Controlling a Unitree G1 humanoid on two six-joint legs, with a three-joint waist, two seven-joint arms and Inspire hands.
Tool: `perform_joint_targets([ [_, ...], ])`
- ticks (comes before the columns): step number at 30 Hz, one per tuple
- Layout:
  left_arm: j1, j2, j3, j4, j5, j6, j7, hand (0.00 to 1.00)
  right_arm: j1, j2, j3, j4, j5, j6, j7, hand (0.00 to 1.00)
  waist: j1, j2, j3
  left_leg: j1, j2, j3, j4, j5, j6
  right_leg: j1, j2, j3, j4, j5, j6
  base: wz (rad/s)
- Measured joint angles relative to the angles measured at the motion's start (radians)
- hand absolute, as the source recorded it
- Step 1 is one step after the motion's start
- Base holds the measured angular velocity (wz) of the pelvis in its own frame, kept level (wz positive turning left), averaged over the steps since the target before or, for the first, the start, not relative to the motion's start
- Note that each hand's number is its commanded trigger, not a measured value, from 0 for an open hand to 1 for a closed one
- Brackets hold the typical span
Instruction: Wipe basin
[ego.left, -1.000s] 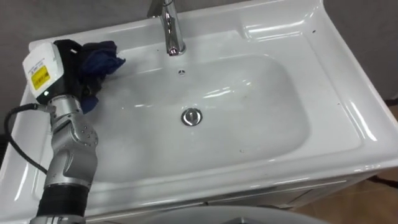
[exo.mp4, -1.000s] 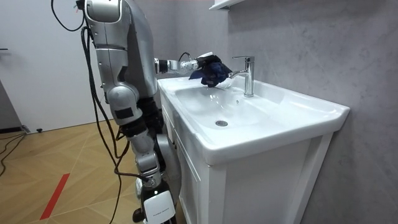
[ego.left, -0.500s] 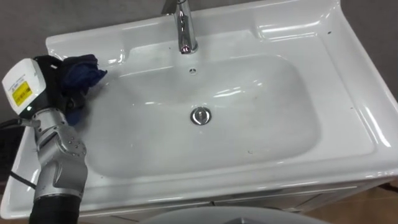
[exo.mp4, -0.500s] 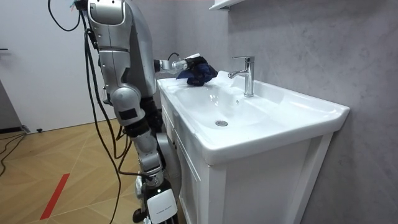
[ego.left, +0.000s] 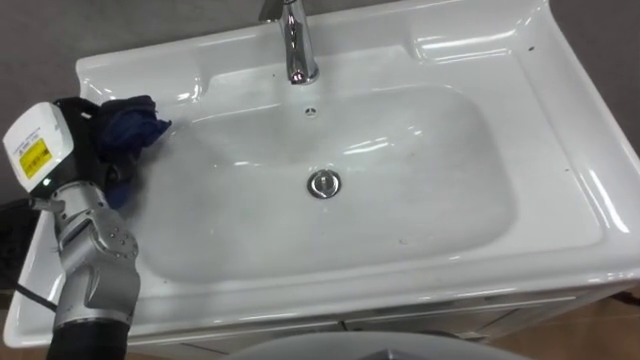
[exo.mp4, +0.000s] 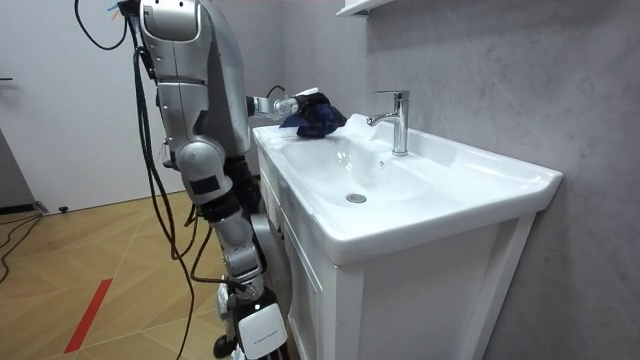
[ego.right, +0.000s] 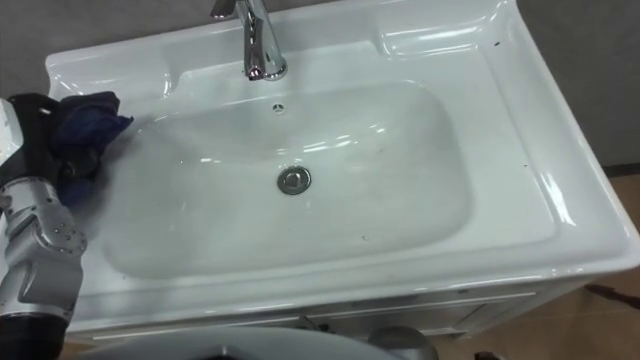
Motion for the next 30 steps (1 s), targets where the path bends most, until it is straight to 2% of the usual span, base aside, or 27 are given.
perform_joint_targets([
  [6,0.019,0.000,0.000,0.001,0.000,0.003,0.000,1.00,0.001,0.000,0.000,-0.001,0.002,0.013,0.000,0.00,-0.001,-0.006,-0.0003,0.001,-0.001,-0.001,-0.001,-0.001,0.001,0.000,0.000,0.002,-0.001,0.000,0.001,0.00],
  [16,0.020,-0.001,0.016,0.001,0.001,0.015,0.002,1.00,0.012,0.000,-0.010,-0.004,-0.003,0.014,0.001,0.00,0.003,-0.013,-0.0032,0.003,-0.002,0.003,0.001,-0.001,0.001,0.000,0.001,0.003,0.000,-0.001,0.001,0.00],
  [30,0.041,0.000,0.022,0.001,0.001,0.021,0.023,1.00,0.022,-0.002,-0.011,-0.004,-0.002,0.034,0.027,0.00,0.026,-0.007,-0.0077,0.021,-0.002,0.002,-0.014,-0.003,0.004,0.002,0.003,0.003,0.006,0.000,0.001,0.00],
])
